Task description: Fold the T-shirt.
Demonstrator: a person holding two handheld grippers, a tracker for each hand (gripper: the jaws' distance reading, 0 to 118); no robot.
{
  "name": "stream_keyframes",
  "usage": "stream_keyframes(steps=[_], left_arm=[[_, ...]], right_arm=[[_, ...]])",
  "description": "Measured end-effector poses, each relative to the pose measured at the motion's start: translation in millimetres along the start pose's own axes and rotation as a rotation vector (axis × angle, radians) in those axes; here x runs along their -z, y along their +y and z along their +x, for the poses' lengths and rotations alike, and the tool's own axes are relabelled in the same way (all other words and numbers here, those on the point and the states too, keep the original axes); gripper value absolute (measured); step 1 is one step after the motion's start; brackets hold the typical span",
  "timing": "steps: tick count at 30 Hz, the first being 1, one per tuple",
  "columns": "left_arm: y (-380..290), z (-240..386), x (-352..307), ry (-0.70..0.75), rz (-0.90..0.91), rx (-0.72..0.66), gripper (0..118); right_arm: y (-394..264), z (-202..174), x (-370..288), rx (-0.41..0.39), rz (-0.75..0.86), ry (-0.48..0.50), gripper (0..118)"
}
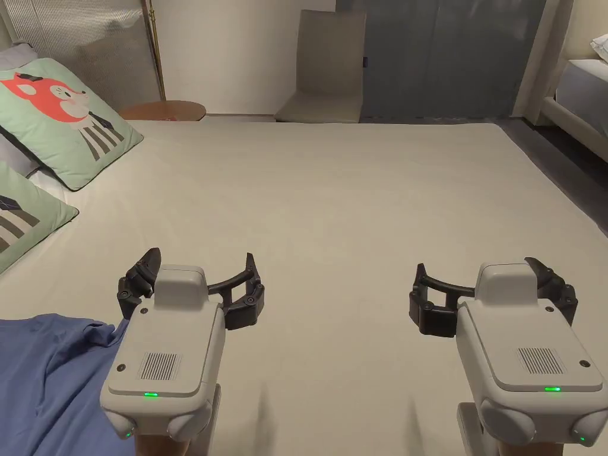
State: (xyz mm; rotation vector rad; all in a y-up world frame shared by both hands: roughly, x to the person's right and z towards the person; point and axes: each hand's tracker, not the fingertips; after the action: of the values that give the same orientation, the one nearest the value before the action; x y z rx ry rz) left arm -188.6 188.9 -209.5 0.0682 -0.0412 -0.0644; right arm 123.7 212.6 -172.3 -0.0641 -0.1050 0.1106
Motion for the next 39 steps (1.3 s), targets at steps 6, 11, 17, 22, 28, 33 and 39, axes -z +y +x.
stream_keyframes(steps=[6, 11, 17, 22, 28, 33, 39], left_arm=[[0.6, -0.5, 0.7, -0.002, 0.002, 0.0, 110], [0.1, -1.9, 1.5, -0.001, 0.0, -0.005, 110], [1.2, -4.0, 2.4, 0.006, -0.003, -0.024, 110], [1.4, -5.4, 2.7, 0.008, -0.001, -0.021, 110], [1.1, -6.6, 2.8, 0.007, -0.001, -0.018, 110], [1.2, -6.7, 2.8, 0.005, 0.0, -0.015, 110], [1.7, -5.7, 2.1, 0.003, 0.003, -0.008, 110]], right_arm=[[1.1, 0.7, 0.7, 0.006, -0.004, 0.0, 118], [2.0, -0.1, 0.8, 0.001, -0.001, 0.0, 118], [2.2, -1.3, 1.0, -0.009, 0.003, 0.001, 118], [2.2, -1.5, 1.2, -0.01, 0.004, 0.0, 118], [3.4, -1.5, 0.7, -0.01, 0.006, -0.001, 118], [3.9, -1.7, 0.4, -0.012, 0.006, 0.001, 118], [4.3, -1.2, -0.6, -0.01, 0.005, 0.001, 118]])
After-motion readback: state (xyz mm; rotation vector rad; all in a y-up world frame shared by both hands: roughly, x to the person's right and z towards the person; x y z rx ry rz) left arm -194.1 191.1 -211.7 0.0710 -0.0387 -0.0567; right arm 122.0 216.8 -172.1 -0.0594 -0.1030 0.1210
